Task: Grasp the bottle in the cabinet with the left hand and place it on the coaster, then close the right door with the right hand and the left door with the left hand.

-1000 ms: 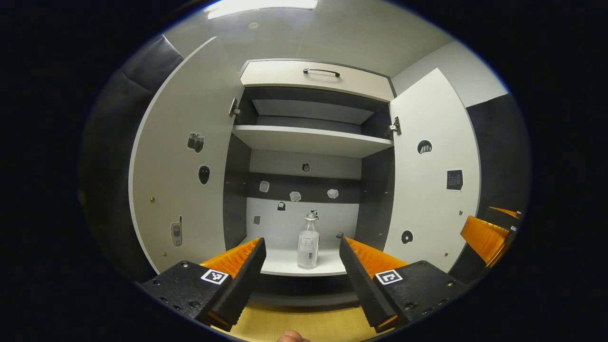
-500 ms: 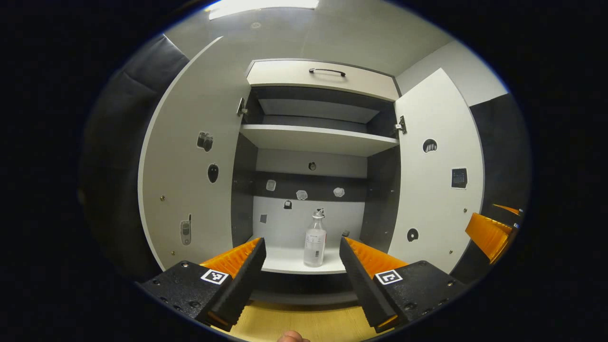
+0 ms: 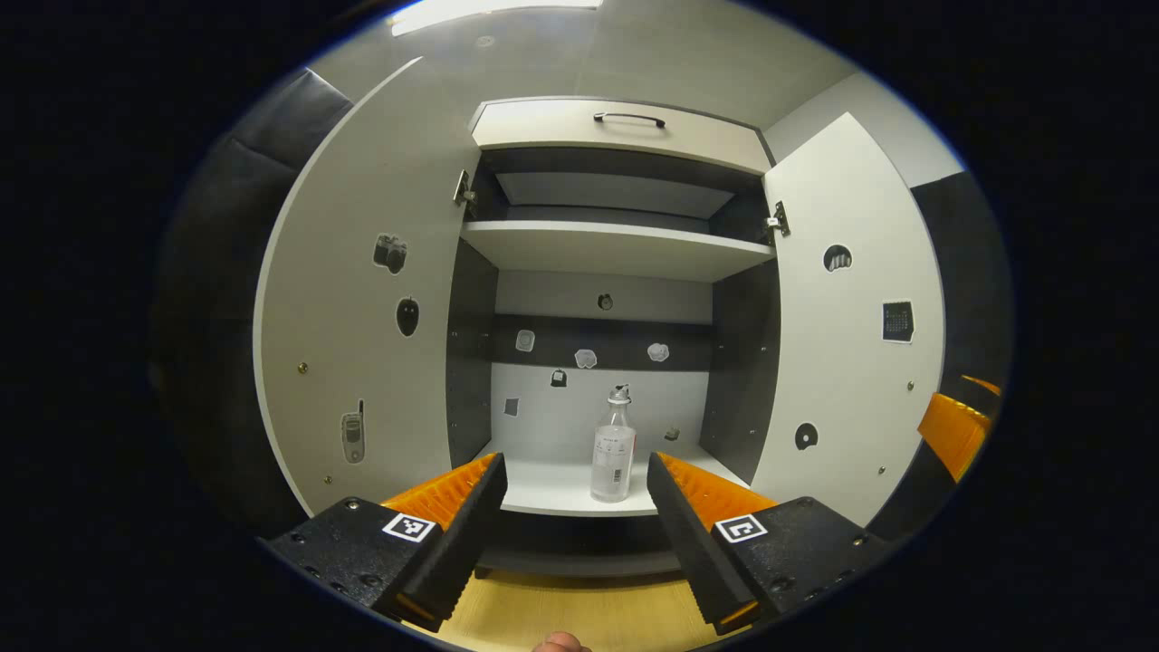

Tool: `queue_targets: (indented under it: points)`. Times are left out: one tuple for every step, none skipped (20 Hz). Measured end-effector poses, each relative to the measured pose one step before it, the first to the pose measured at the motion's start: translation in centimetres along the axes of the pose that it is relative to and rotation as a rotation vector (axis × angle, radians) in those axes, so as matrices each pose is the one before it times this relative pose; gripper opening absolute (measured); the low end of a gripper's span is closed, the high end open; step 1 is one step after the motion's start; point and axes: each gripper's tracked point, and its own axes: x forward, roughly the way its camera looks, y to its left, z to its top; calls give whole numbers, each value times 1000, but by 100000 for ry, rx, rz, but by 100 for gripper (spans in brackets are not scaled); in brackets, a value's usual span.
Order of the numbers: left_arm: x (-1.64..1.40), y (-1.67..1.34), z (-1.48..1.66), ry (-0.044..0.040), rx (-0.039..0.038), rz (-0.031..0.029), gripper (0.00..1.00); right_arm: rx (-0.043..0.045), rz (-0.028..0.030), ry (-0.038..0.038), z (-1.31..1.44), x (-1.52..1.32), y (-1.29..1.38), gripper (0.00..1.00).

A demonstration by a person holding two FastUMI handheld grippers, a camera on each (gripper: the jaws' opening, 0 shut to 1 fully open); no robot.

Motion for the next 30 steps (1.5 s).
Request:
queue_targets:
  points:
    - [504,-39,-155,389,66,287,96,258,209,-189,-44,95,16,94]
    - [453,-105,-49,344,-307,-77,96,433,64,-129,71,88,-83,94]
    - [447,-46,-94,203,-236,-161,96,320,-22,-5,5,-7,-184,94]
    - [550,-95,98,-268,265,-64,96,91,-190,17,-20,131,-135,94]
    - [599,-24,92,-541,571,-7,96,-84,-228,149,-99,164,-180,94]
    - [675,-28,119,-354,415,-160,96,-153,-73,223,-90,119,-50,94]
    - [676,-273,49,-240,-20,-895,96,-139,-101,309,-103,124,-11,98]
    - [931,-410,19,-81,-221,-1584,96,-41,-22,405,-43,151,31,94]
    - [935,-270,-190,323,-91,-1360,96,38,65,164,-122,47,36,94]
    - [1071,-268,-146,139,-133,-1253,96,6,11,-182,105,124,132,94]
    - [1058,-298,-211,319,-355,-1282,96,-100,-211,-503,131,82,-4,94]
    - [1163,-336,-394,927,-455,-1368,96,-315,-457,-606,181,79,-55,94]
    - [1241,-271,-492,982,-434,-1352,96,-498,-543,-727,126,144,-107,94]
    - [1175,-114,-450,1074,-484,-564,96,-640,-863,-597,124,74,-158,94]
    - [1149,-219,-583,1187,-328,-1128,96,-495,-1093,-447,43,53,-203,94]
    - [1115,-276,-447,1070,-129,-1389,96,-302,-1418,-396,75,50,-214,93]
    - [1246,-134,-505,431,223,-1205,96,-263,-1687,-335,-47,84,-330,93]
    - [1200,-45,-323,367,454,-469,97,-452,-1816,-216,31,63,-338,97]
    - [1167,4,-451,555,720,-504,96,-641,-1941,-274,-56,18,-423,97]
    - [1165,107,-366,611,758,-156,96,-589,-1908,-175,16,33,-330,98]
    - [1099,-13,-494,999,656,-122,96,-378,-1599,-28,5,82,-319,93]
    - [1147,19,-299,431,373,-124,96,-224,-1418,139,-31,13,-175,93]
    - [1102,147,-470,886,314,-83,97,-187,-1177,188,-136,64,-116,97]
    - [990,152,-388,888,86,326,96,-251,-852,248,-97,149,101,93]
    - [941,213,-372,787,-195,377,97,-301,-610,193,-156,123,9,97]
    - [913,127,-388,1149,-606,809,97,-411,-524,107,8,23,85,97]
    - [655,239,-474,1407,-1013,1191,96,-359,-329,93,-137,93,161,93]
    - [782,-5,-385,1387,-1511,-321,97,-308,-108,104,-61,23,125,93]
    - [383,-69,-447,1393,-1237,-742,96,-186,-65,236,-135,62,-11,93]
    - [234,-98,-66,271,-1305,-657,96,-106,50,349,-95,15,106,93]
